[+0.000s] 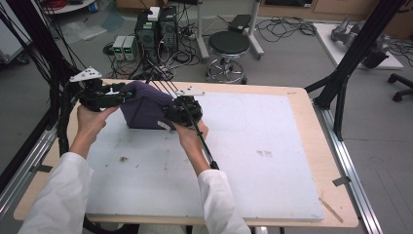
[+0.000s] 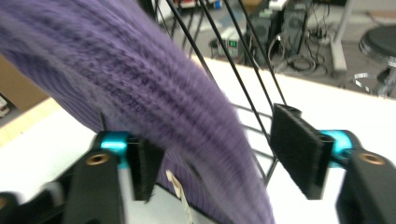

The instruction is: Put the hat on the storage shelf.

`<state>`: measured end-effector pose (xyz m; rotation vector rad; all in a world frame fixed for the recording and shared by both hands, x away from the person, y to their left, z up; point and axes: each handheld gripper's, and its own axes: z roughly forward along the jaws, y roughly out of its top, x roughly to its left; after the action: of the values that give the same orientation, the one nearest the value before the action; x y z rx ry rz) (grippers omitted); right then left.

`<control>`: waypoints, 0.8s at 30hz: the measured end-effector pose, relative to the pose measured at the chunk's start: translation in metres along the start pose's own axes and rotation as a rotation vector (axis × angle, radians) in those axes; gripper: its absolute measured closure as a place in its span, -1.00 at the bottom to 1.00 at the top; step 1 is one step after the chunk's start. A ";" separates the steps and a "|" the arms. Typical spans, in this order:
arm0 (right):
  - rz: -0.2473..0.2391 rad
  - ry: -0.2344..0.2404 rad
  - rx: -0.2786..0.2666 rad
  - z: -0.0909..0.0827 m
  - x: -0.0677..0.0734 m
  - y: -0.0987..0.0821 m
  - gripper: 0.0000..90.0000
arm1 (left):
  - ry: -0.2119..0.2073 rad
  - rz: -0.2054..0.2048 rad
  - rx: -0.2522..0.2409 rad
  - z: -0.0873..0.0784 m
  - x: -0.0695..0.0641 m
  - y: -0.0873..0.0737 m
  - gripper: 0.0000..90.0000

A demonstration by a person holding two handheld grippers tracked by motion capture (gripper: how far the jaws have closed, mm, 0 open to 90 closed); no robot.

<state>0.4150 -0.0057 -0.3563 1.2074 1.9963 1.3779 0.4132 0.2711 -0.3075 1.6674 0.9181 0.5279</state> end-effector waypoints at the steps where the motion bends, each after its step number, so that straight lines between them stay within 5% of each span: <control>1: -0.009 0.005 -0.010 -0.002 0.000 0.001 -0.29 | 0.014 0.004 -0.013 -0.001 -0.001 -0.001 -0.19; 7: -0.047 0.024 -0.039 -0.009 0.001 0.005 -0.54 | 0.015 0.025 -0.040 -0.008 -0.006 -0.001 -0.31; 12: -0.087 -0.046 -0.078 -0.013 0.005 0.002 -0.64 | 0.013 0.023 -0.079 -0.015 -0.007 0.002 -0.38; 24: -0.043 -0.033 -0.151 -0.030 0.001 0.010 -0.72 | 0.061 0.042 -0.137 -0.035 -0.010 -0.006 -0.51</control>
<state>0.3963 -0.0196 -0.3345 1.1068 1.8482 1.4497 0.3792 0.2850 -0.3017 1.5571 0.8731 0.6593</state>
